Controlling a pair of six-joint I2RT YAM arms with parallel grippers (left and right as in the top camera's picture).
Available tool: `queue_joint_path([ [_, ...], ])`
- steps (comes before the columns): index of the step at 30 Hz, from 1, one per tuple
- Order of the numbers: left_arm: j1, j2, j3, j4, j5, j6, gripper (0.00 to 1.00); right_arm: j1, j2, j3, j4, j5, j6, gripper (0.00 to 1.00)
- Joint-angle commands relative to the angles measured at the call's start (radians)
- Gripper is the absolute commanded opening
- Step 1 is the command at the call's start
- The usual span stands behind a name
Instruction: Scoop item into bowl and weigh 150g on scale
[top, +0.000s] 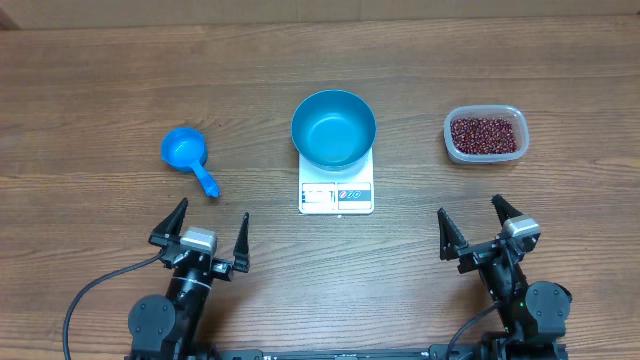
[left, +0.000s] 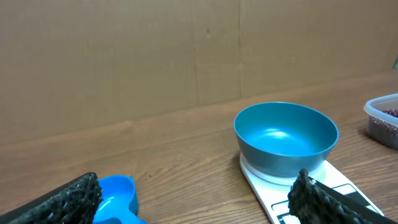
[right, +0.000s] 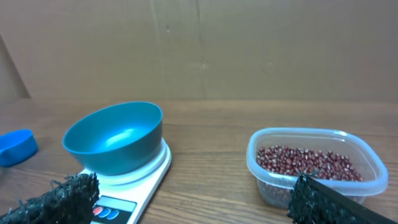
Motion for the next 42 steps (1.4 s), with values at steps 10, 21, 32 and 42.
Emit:
queue_joint_path([
  [10, 0.006, 0.427, 0.427, -0.167, 0.015, -0.055, 1.0, 0.006, 0.275, 0.437, -0.274, -0.047, -0.001, 1.0],
  [21, 0.006, 0.959, 1.025, -0.647, 0.185, -0.055, 1.0, 0.006, 0.771, 0.969, -0.687, -0.069, -0.001, 1.0],
  [32, 0.006, 1.169, 1.11, -0.823, 0.189, -0.052, 1.0, 0.006, 1.007, 1.111, -0.83, -0.144, 0.003, 1.0],
  [42, 0.05, 1.336, 1.073, -0.856, -0.015, -0.418, 0.87, 0.006, 1.078, 1.111, -0.841, -0.26, 0.011, 1.0],
])
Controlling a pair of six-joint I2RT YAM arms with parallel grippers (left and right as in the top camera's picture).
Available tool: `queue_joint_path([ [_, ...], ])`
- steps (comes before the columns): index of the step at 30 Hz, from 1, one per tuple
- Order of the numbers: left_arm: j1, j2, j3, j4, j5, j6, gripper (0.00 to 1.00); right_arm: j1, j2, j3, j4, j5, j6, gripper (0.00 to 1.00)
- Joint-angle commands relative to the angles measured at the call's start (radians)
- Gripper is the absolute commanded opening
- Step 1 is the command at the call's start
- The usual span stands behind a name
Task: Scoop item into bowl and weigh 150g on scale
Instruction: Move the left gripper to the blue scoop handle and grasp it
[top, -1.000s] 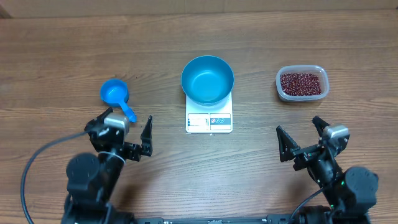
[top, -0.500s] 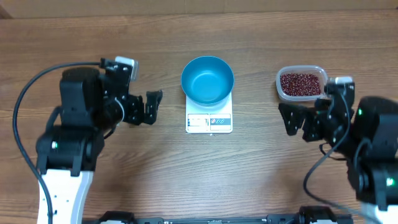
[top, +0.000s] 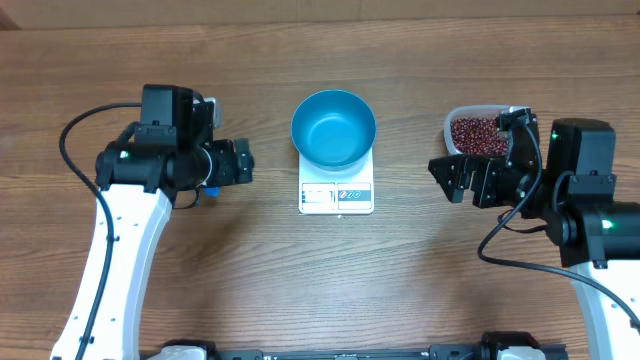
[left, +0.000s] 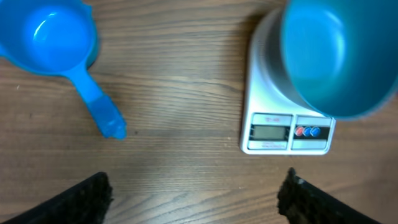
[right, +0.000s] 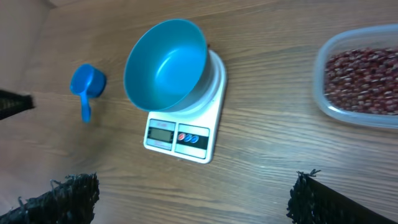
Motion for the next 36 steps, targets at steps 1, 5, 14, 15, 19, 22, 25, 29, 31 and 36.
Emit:
queue_joint_path([
  [1, 0.038, 0.013, -0.031, 0.023, -0.037, -0.105, 0.88, 0.006, 0.004, 0.029, 0.001, -0.05, 0.007, 1.0],
  [5, 0.13, 0.013, -0.151, 0.121, 0.057, -0.11, 0.89, 0.006, 0.004, 0.029, 0.002, -0.055, 0.007, 1.0],
  [14, 0.413, 0.014, -0.417, 0.351, 0.44, -0.004, 0.81, 0.006, 0.004, 0.029, 0.007, -0.055, 0.007, 1.0],
  [15, 0.436, 0.014, -0.444, 0.374, 0.464, -0.002, 0.78, 0.006, 0.004, 0.029, 0.008, -0.055, 0.007, 1.0],
  [19, 0.475, 0.019, -0.524, 0.472, 0.521, 0.007, 0.7, 0.006, 0.004, 0.029, 0.008, -0.055, 0.007, 1.0],
  [22, 0.474, 0.04, -0.554, 0.542, 0.52, 0.052, 0.68, 0.006, 0.004, 0.029, 0.008, -0.055, 0.007, 1.0],
  [25, 0.473, 0.082, -0.555, 0.575, 0.502, 0.054, 0.61, 0.006, 0.004, 0.029, 0.008, -0.055, 0.007, 1.0],
  [29, 0.473, 0.175, -0.555, 0.628, 0.505, 0.053, 0.5, 0.006, 0.004, 0.029, 0.008, -0.056, 0.017, 1.0],
  [31, 0.473, 0.208, -0.555, 0.65, 0.506, 0.053, 0.45, 0.006, 0.004, 0.029, 0.009, -0.058, 0.023, 1.0],
  [36, 0.472, 0.235, -0.555, 0.697, 0.506, 0.038, 0.43, 0.006, 0.004, 0.029, 0.009, -0.058, 0.023, 1.0],
])
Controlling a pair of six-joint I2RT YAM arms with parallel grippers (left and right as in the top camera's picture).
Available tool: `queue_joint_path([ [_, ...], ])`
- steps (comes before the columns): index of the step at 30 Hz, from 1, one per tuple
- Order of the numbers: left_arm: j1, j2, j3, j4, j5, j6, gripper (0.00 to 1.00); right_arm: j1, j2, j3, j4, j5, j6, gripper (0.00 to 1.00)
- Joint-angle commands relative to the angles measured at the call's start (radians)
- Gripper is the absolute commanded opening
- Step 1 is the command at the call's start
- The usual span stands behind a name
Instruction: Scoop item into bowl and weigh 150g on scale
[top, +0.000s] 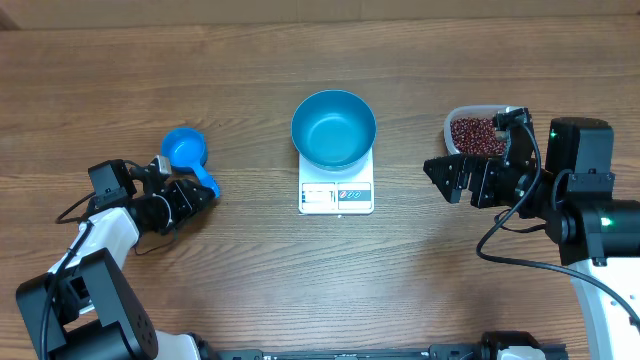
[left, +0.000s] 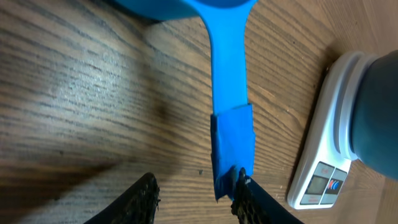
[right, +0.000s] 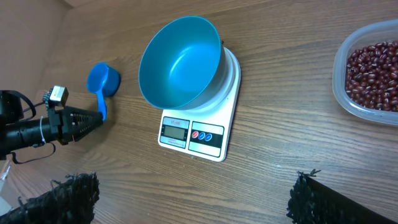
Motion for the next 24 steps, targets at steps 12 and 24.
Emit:
queue_joint_path([
  [12, -0.002, 0.016, -0.006, 0.105, 0.024, -0.018, 0.41, 0.005, -0.001, 0.029, 0.008, -0.009, 0.005, 1.0],
  [24, -0.002, 0.047, -0.006, 0.173, 0.068, -0.045, 0.4, 0.005, 0.0, 0.029, 0.008, -0.009, 0.007, 1.0],
])
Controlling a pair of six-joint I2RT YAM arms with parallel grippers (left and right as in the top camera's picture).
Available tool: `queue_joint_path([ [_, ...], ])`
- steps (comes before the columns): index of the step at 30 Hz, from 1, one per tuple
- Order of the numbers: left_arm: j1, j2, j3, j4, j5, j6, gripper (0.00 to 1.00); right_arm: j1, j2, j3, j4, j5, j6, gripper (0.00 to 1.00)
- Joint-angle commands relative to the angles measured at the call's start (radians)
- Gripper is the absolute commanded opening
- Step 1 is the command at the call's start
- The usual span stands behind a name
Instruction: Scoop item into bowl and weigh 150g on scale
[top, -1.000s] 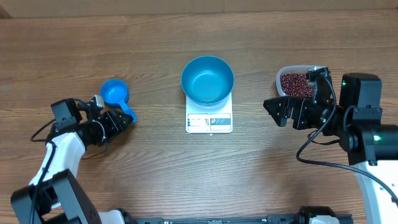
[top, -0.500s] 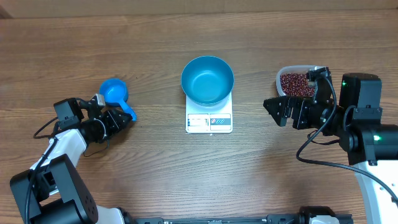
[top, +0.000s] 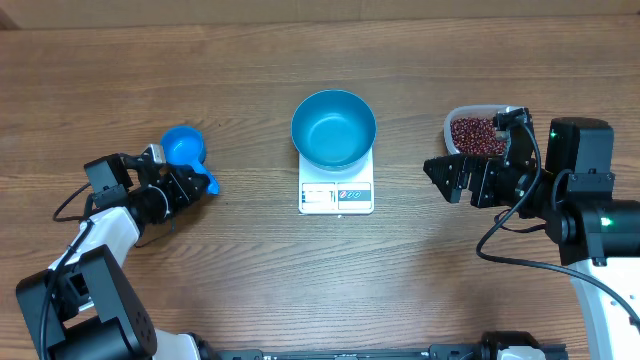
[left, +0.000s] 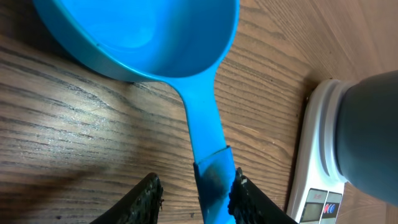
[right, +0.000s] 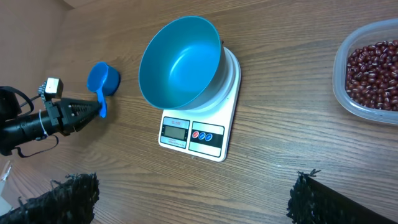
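A blue scoop (top: 183, 148) lies on the table at the left, its handle pointing toward the scale. My left gripper (top: 192, 186) is low at the handle's taped end (left: 214, 183). It is open, the handle touching the right finger (left: 239, 198) with a gap to the left finger (left: 148, 199). An empty blue bowl (top: 334, 128) stands on the white scale (top: 336, 196). A clear tub of red beans (top: 484, 135) is at the right. My right gripper (right: 193, 202) hangs open above the table in front of the tub, holding nothing.
The table is bare wood (top: 330, 280). A brown cardboard wall runs along its far edge (top: 320, 8). The left arm's black cable (top: 70, 205) trails by the left arm. The scale's display and buttons (right: 189, 134) face the front.
My left gripper has edged a little further along the scoop's handle, so more of the scoop's cup shows in its wrist view. The right arm, bowl, scale and tub have not moved.
Both arms first sat folded at the table's front edge, grippers open. Then both were raised, the left over the scoop and the right by the bean tub. Then the left was low at the handle's end, open, and now the handle lies between its fingers.
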Motion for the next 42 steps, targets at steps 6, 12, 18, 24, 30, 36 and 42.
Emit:
queue_joint_path([
  [6, -0.002, 0.034, -0.005, 0.067, 0.079, -0.052, 0.39, 0.006, 0.0, 0.029, 0.007, -0.009, 0.003, 1.0],
  [12, -0.033, 0.046, -0.005, 0.098, 0.078, -0.056, 0.39, 0.006, 0.0, 0.029, 0.008, -0.008, 0.003, 1.0],
  [18, -0.033, 0.029, -0.004, 0.106, 0.149, -0.066, 0.37, 0.006, 0.0, 0.029, 0.008, -0.008, 0.003, 1.0],
  [24, -0.024, -0.019, 0.016, 0.007, 0.01, -0.052, 0.44, 0.006, 0.0, 0.029, 0.007, -0.008, 0.003, 1.0],
  [30, -0.027, -0.039, 0.048, -0.115, -0.219, 0.002, 0.57, 0.006, 0.0, 0.029, 0.008, -0.008, 0.003, 1.0],
  [36, -0.031, -0.039, 0.211, -0.267, -0.302, 0.051, 0.57, 0.006, 0.0, 0.028, 0.007, -0.008, 0.003, 1.0],
  [42, -0.079, -0.039, 0.467, -0.439, -0.45, 0.083, 0.61, 0.006, 0.006, 0.026, 0.007, -0.008, 0.003, 1.0],
])
